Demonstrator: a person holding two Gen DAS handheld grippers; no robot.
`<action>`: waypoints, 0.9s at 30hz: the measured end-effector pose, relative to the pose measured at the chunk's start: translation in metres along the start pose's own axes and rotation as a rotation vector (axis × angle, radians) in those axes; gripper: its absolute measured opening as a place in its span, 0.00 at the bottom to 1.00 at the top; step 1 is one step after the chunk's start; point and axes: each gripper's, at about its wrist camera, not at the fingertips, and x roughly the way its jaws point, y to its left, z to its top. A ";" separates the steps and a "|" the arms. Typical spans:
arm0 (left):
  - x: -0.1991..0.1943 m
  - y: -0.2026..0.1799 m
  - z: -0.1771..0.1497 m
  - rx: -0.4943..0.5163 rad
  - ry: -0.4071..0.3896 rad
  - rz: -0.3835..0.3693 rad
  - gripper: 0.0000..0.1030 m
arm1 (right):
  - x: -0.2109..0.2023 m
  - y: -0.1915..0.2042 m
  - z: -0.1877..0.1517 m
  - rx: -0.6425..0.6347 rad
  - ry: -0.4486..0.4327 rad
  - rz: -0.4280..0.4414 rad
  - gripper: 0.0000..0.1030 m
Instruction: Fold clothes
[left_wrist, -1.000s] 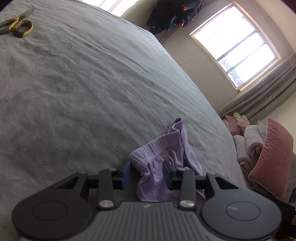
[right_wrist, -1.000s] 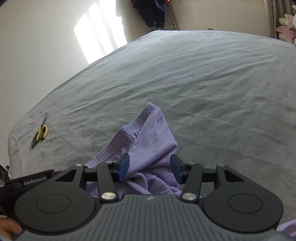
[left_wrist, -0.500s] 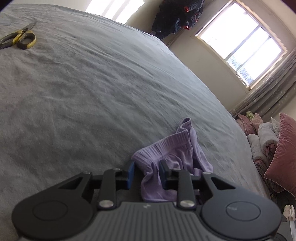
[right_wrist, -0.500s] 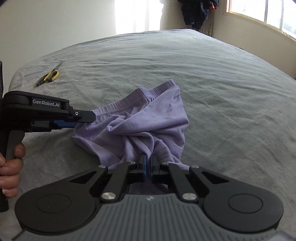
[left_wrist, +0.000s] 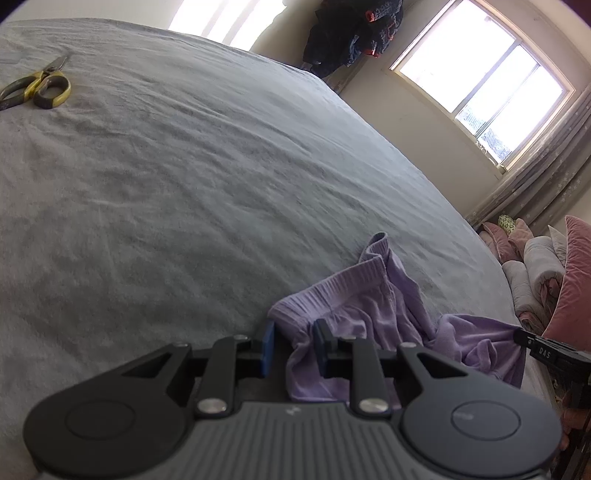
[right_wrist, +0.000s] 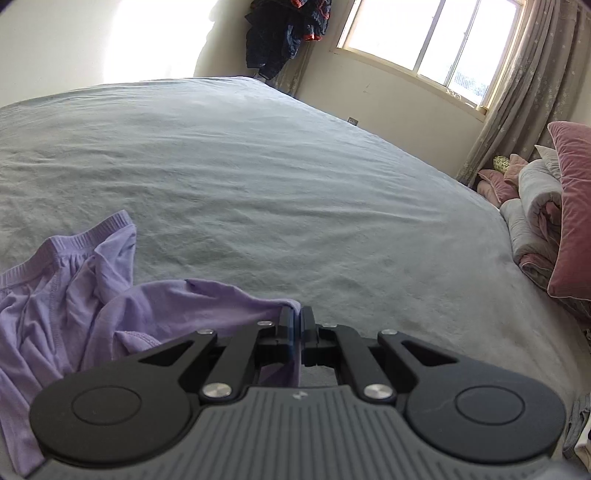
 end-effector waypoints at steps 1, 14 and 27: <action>0.000 0.000 0.000 0.001 0.000 0.000 0.23 | 0.007 -0.005 0.002 0.000 0.001 -0.033 0.02; 0.002 0.003 0.003 -0.033 0.012 -0.018 0.22 | 0.077 -0.054 -0.003 0.029 0.113 -0.388 0.02; 0.003 0.007 0.003 -0.083 0.012 -0.046 0.22 | 0.041 -0.073 -0.032 0.251 0.161 -0.193 0.48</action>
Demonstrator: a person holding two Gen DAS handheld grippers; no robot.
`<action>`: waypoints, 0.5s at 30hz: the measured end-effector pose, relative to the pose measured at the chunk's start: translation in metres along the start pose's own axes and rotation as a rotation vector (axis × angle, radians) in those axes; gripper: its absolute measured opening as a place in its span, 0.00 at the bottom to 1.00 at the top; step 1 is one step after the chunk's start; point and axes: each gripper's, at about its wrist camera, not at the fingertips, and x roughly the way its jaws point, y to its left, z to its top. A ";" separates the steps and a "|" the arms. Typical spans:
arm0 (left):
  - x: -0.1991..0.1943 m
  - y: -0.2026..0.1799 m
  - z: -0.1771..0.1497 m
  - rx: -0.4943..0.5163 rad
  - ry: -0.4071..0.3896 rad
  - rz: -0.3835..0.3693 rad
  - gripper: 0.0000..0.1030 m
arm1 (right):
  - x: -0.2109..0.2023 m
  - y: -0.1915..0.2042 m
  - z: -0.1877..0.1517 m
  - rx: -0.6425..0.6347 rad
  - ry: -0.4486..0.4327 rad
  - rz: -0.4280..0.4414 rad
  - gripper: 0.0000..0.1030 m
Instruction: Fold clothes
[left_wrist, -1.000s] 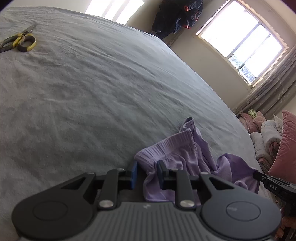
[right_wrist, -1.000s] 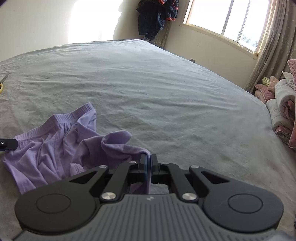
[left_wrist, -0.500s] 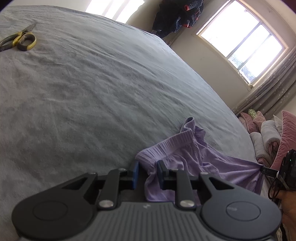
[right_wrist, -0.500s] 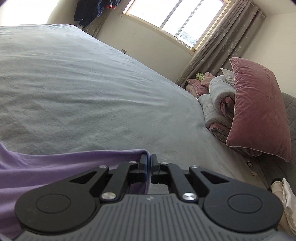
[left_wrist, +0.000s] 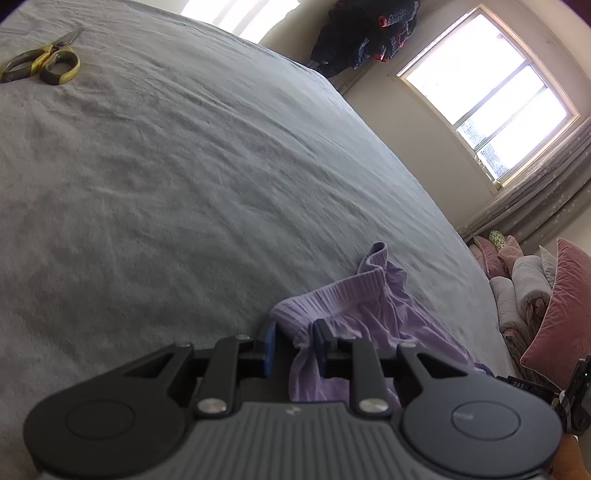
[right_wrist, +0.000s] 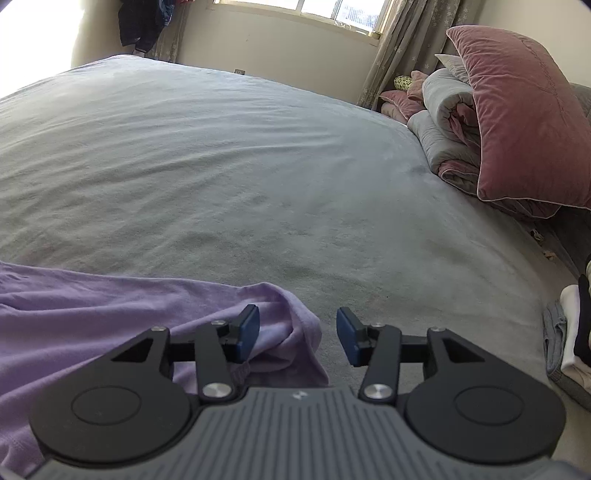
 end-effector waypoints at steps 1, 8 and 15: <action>0.000 -0.001 -0.001 0.003 -0.001 0.003 0.22 | -0.006 -0.004 -0.003 0.000 0.001 0.009 0.48; -0.003 -0.006 -0.006 -0.002 0.008 0.012 0.22 | -0.047 -0.040 -0.033 0.032 0.015 0.079 0.49; -0.005 -0.014 -0.014 0.022 0.016 0.025 0.22 | -0.081 -0.085 -0.081 0.057 0.058 0.120 0.51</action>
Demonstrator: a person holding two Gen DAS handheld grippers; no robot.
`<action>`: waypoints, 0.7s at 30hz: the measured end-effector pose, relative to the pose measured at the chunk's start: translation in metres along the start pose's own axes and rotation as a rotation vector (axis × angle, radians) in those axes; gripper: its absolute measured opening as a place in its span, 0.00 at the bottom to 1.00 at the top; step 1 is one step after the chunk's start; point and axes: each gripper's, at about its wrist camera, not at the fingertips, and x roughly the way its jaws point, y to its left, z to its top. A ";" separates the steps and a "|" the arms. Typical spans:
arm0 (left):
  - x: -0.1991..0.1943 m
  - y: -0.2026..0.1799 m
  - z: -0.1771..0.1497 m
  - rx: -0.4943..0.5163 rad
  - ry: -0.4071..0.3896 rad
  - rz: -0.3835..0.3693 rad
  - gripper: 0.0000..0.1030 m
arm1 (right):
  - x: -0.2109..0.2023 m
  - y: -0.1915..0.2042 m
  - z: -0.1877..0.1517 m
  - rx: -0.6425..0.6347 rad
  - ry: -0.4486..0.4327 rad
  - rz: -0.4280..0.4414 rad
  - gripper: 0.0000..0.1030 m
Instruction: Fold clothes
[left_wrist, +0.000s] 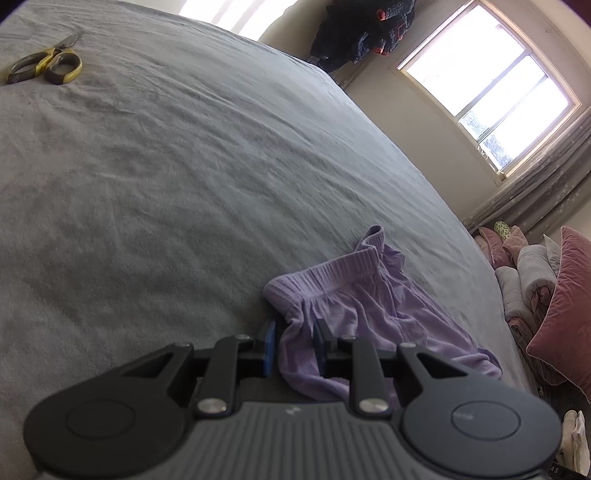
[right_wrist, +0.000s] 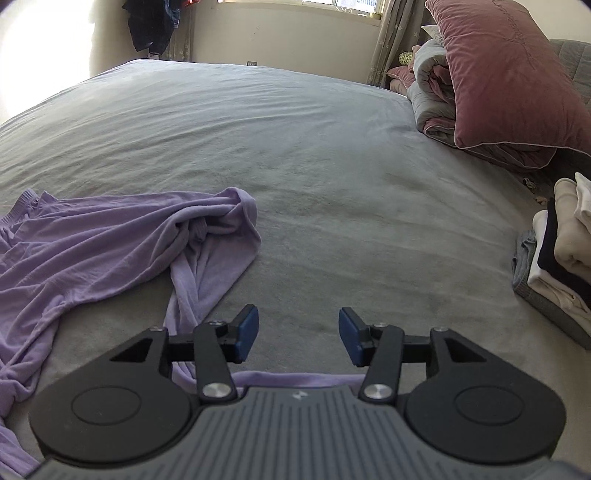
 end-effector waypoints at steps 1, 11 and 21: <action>0.000 0.000 -0.001 0.003 0.001 0.001 0.22 | -0.004 -0.007 -0.007 0.004 0.006 0.005 0.51; -0.017 -0.019 -0.015 0.021 0.041 -0.020 0.23 | -0.033 -0.061 -0.068 0.089 0.039 0.051 0.52; -0.034 -0.073 -0.050 0.178 0.128 -0.169 0.31 | -0.043 -0.079 -0.110 0.192 -0.014 0.105 0.52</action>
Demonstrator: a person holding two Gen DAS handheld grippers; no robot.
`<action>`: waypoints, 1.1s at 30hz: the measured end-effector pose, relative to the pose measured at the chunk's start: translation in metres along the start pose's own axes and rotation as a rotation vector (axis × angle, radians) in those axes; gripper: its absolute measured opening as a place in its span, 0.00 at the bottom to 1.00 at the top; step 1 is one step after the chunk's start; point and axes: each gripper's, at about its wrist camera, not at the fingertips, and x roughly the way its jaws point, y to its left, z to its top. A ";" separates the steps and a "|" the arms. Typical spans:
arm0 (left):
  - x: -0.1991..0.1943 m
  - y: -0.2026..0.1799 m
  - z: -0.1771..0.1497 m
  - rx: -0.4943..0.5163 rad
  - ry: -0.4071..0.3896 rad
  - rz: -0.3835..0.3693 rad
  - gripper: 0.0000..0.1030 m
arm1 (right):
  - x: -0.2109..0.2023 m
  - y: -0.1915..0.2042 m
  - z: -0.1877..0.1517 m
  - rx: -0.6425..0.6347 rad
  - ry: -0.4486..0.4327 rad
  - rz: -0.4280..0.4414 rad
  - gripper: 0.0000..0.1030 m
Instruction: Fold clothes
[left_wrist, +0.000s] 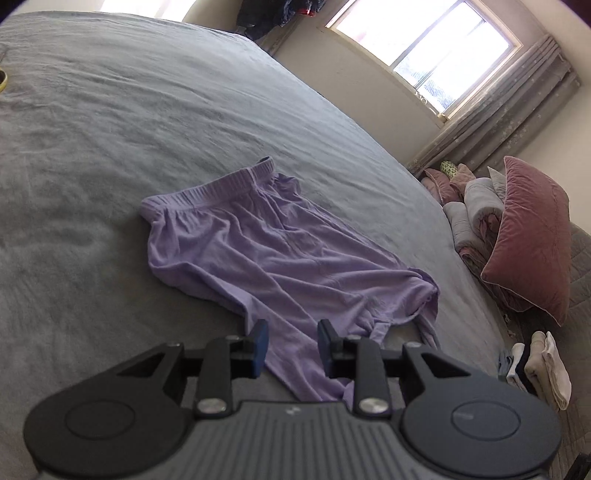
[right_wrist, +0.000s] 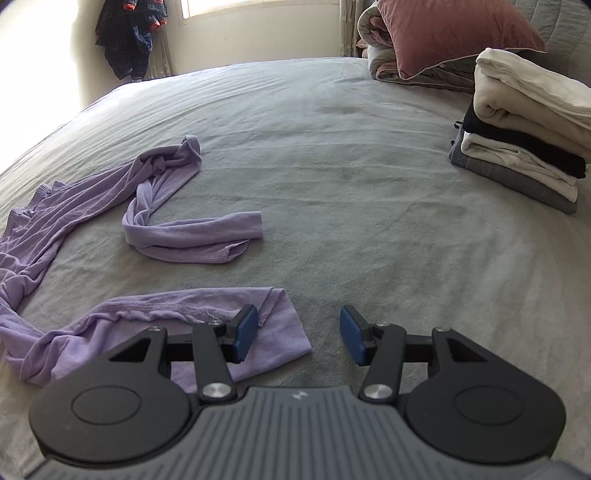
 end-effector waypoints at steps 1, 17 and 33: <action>0.002 -0.008 -0.003 0.019 0.019 -0.026 0.32 | -0.001 -0.001 -0.003 -0.002 -0.011 0.008 0.52; 0.035 -0.071 -0.045 0.211 0.200 -0.068 0.33 | -0.011 0.010 -0.020 -0.143 -0.039 0.130 0.02; 0.040 -0.092 -0.051 0.161 0.220 -0.175 0.15 | -0.070 -0.042 -0.029 -0.087 -0.104 -0.042 0.01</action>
